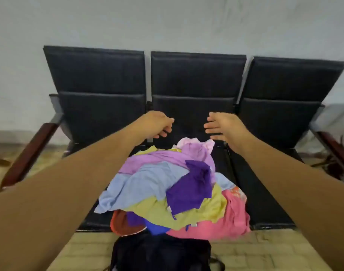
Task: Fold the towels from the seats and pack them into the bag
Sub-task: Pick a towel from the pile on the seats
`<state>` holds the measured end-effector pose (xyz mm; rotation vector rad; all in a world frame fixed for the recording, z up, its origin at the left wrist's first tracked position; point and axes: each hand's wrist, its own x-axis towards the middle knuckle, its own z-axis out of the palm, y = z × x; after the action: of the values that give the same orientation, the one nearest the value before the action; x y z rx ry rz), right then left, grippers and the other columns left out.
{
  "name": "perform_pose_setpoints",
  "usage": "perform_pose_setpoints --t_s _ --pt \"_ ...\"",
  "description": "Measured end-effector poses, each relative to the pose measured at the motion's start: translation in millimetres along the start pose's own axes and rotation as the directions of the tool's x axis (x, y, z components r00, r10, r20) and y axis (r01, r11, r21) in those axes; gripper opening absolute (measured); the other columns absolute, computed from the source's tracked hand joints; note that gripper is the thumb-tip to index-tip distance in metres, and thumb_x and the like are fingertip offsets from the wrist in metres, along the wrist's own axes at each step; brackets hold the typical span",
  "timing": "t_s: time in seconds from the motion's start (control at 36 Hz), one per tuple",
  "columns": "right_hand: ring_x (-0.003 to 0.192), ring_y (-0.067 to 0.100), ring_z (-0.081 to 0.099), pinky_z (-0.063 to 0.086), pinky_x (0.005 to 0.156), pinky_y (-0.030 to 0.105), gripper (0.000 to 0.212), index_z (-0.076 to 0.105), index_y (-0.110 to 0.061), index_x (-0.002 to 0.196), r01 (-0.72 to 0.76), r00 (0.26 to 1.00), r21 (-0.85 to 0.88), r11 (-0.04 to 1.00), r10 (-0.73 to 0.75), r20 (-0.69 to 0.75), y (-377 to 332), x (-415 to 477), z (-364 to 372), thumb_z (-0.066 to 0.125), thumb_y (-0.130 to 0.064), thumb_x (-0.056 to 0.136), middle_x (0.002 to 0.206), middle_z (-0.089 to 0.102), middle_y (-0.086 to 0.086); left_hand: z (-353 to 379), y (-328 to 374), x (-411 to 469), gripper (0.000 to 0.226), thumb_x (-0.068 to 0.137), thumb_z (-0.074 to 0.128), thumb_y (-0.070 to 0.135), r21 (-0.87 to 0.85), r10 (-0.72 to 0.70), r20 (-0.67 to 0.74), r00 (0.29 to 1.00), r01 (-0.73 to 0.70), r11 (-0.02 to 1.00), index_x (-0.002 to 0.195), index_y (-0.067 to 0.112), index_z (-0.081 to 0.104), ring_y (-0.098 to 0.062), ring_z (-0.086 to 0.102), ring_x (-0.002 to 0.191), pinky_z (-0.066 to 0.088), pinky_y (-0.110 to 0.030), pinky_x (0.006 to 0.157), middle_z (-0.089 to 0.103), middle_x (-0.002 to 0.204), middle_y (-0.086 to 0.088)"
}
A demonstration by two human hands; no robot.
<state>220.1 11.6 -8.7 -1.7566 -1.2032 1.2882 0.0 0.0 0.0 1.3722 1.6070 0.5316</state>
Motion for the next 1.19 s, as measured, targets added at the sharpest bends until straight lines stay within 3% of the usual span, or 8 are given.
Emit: perform_pose_setpoints --t_s 0.14,0.22,0.36,0.5,0.64,0.83,1.06,1.19 --pt "0.100 0.025 0.066 0.053 0.096 0.054 0.032 0.057 -0.015 0.106 0.006 0.993 -0.094 0.996 -0.017 -0.118 141.0 51.1 20.6 0.064 -0.039 0.087 0.109 0.065 0.008 82.4 -96.9 47.4 0.025 0.096 0.058 0.024 0.045 -0.048 0.043 0.998 0.046 0.998 0.100 0.002 0.068 -0.019 0.066 0.082 0.047 -0.028 0.070 0.069 0.094 -0.009" --pt "0.104 0.030 0.064 0.053 0.088 0.040 0.055 0.043 -0.010 0.134 -0.013 0.990 -0.167 0.986 -0.010 -0.138 210.8 71.9 39.2 0.063 -0.037 0.090 0.113 0.064 0.013 131.6 -147.0 70.5 0.025 0.097 0.056 0.026 0.090 -0.017 0.056 0.998 0.011 0.996 0.107 0.005 0.067 -0.026 0.063 0.096 0.043 -0.023 0.072 0.067 0.106 -0.013" --pt "0.113 0.034 0.057 0.045 0.092 0.036 0.059 0.047 0.001 0.130 0.030 0.980 -0.334 0.942 -0.094 -0.177 310.0 104.3 69.5 0.070 -0.034 0.088 0.121 0.060 0.021 206.5 -221.2 107.9 0.020 0.093 0.064 0.029 0.145 0.031 0.052 0.998 -0.038 0.989 0.106 0.016 0.057 -0.016 0.054 0.088 0.040 -0.020 0.063 0.062 0.101 0.000" --pt "0.122 0.039 0.051 0.042 0.099 0.039 0.060 0.048 0.001 0.129 0.067 0.967 -0.463 0.884 -0.171 -0.187 371.8 122.4 94.4 0.070 -0.036 0.088 0.128 0.053 0.024 256.6 -282.4 137.9 0.052 0.092 0.063 0.036 0.321 0.056 0.029 0.998 -0.062 0.945 0.133 0.007 0.050 -0.029 0.054 0.123 0.044 -0.033 0.098 0.055 0.137 -0.013" --pt "0.115 0.040 0.053 0.042 0.091 0.039 0.047 0.055 0.001 0.122 0.150 0.906 -0.603 0.784 -0.352 -0.233 405.3 133.7 102.5 0.069 -0.031 0.090 0.120 0.057 0.025 279.1 -320.8 151.1 0.036 0.091 0.067 0.029 0.464 0.188 -0.008 0.982 -0.163 0.871 0.117 0.005 0.063 -0.033 0.061 0.109 0.047 -0.039 0.092 0.066 0.117 -0.017" --pt "0.087 0.027 0.054 0.036 0.074 0.031 0.016 0.057 -0.001 0.099 0.300 0.813 -0.469 0.831 -0.480 -0.330 396.5 118.3 98.2 0.061 -0.016 0.096 0.085 0.055 0.008 276.8 -329.2 137.1 0.009 0.089 0.070 0.019 0.396 0.382 -0.167 0.909 -0.293 0.870 0.082 0.016 0.065 -0.024 0.062 0.087 0.045 -0.030 0.073 0.061 0.081 0.000" --pt "0.072 0.020 0.046 0.041 0.067 0.033 0.012 0.052 -0.009 0.087 0.472 0.789 -0.103 0.876 -0.472 -0.393 347.9 45.6 91.8 0.061 -0.014 0.093 0.080 0.048 0.011 256.2 -292.4 64.5 0.025 0.099 0.050 0.017 0.257 0.486 -0.384 0.785 -0.414 0.873 0.073 0.016 0.048 -0.021 0.053 0.078 0.041 -0.033 0.073 0.058 0.087 -0.006" --pt "0.067 0.021 0.043 0.038 0.058 0.036 0.014 0.051 -0.010 0.078 0.510 0.806 0.059 0.858 -0.453 -0.383 313.9 -14.6 81.3 0.065 -0.008 0.080 0.074 0.043 0.011 237.8 -264.7 6.8 0.019 0.105 0.041 0.029 0.150 0.511 -0.415 0.753 -0.497 0.855 0.093 0.014 0.045 -0.004 0.042 0.063 0.033 -0.015 0.052 0.046 0.072 0.009"
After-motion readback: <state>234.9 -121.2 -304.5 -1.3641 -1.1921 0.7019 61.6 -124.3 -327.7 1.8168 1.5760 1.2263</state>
